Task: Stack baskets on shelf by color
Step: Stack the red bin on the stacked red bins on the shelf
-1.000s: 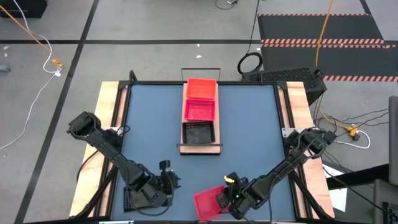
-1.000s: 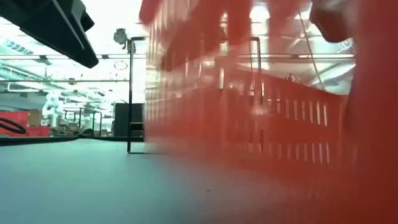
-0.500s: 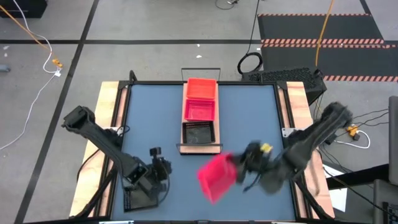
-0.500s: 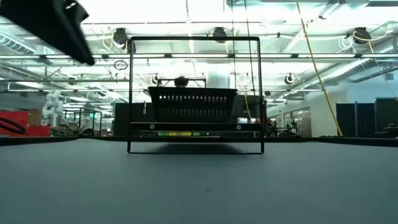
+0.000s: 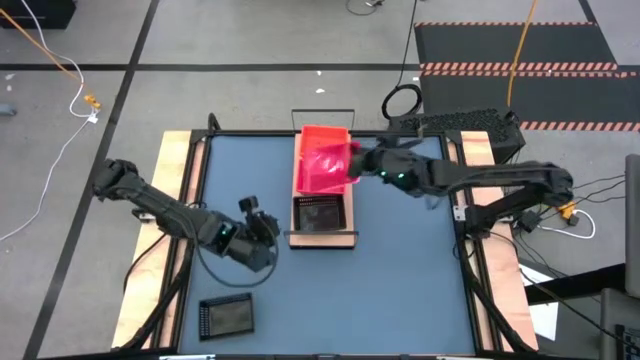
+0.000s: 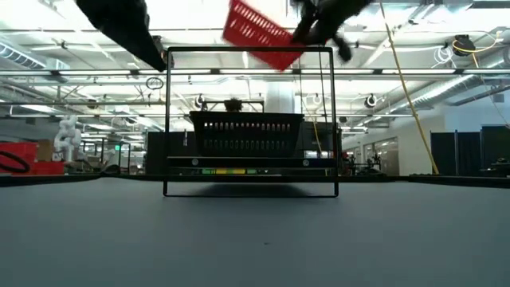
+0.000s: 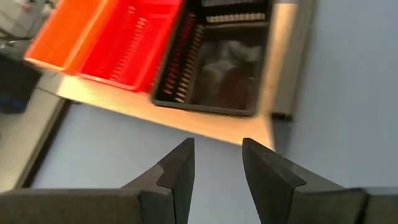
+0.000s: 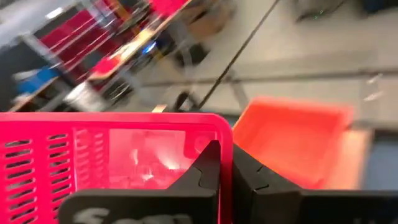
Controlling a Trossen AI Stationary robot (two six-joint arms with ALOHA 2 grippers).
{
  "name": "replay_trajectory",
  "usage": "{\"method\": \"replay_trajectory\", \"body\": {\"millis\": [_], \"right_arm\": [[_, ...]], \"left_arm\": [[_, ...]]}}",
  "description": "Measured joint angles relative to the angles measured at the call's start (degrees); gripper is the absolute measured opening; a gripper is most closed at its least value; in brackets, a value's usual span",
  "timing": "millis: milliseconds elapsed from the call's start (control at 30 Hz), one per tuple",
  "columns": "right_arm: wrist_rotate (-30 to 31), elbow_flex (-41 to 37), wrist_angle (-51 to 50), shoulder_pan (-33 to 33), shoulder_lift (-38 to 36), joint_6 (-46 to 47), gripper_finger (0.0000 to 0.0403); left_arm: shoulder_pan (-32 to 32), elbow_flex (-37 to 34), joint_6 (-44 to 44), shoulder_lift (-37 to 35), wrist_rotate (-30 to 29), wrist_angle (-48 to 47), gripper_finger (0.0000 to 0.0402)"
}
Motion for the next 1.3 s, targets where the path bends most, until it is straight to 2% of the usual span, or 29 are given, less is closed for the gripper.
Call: {"method": "replay_trajectory", "body": {"millis": [100,167,467,600,900,1300], "right_arm": [[-9.9,-6.0,10.6,-3.5,2.8,2.0,0.0003],[-11.6,-7.7,12.6,-5.0,3.8,2.3,0.0002],[-10.9,-11.9,12.5,-5.1,7.3,9.6,0.0001],[-7.9,-13.2,12.6,-5.0,9.4,12.8,0.0011],[-6.6,-13.3,17.6,-5.8,9.5,12.7,0.0042],[-8.4,-13.2,16.8,-5.5,9.5,12.4,0.0092]], "left_arm": [[2.7,0.0,1.2,0.0,-0.5,-0.7,0.0136],[4.2,0.0,1.4,0.0,-0.6,-0.8,0.0136],[6.3,0.0,-2.4,0.0,-2.5,-2.4,0.0136],[6.3,0.0,-4.1,0.0,-2.8,-2.3,0.0136],[4.1,0.0,-6.4,0.1,-2.8,-2.5,0.0136],[0.6,0.0,-8.2,0.1,-2.8,-2.8,0.0136]]}}
